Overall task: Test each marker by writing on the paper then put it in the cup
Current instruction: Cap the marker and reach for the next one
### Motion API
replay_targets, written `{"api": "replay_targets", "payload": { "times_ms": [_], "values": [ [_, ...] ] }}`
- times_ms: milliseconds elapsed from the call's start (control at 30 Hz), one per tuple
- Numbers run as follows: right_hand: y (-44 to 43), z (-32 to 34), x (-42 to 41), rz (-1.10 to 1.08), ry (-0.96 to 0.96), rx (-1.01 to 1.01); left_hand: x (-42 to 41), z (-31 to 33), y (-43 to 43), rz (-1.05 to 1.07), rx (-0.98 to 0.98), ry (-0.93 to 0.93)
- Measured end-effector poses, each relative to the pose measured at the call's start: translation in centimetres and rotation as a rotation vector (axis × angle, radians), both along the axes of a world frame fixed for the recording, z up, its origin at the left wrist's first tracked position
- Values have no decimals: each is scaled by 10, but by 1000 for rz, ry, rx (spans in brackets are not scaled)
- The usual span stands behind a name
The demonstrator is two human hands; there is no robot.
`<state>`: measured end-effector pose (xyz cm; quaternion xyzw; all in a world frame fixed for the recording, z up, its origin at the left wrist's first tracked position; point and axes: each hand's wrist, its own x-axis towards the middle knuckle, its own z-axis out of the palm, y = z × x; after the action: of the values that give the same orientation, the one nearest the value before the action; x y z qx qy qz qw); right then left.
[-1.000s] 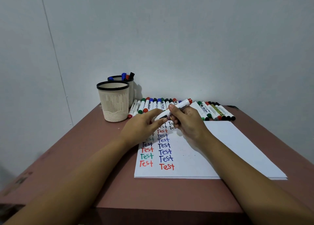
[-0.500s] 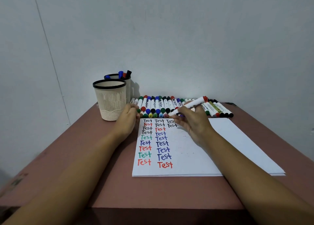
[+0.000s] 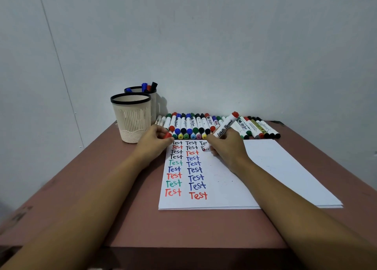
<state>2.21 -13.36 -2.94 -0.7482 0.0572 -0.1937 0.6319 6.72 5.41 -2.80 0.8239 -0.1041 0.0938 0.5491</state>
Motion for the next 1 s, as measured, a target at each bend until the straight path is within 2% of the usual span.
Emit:
{"api": "replay_targets", "payload": {
  "times_ms": [300,567,800,1000],
  "values": [
    [1,-2,2,8,-15,-54,1,0,-1,11,37,-24],
    [1,-2,2,-11,-25,-2,1,0,-2,18,51,-39],
    [5,-1,-1,24,-10,-87,0,0,-2,21,56,-47],
    [2,2,-4,-31,-25,-17,-1,1,-2,13,62,-45]
  ]
}}
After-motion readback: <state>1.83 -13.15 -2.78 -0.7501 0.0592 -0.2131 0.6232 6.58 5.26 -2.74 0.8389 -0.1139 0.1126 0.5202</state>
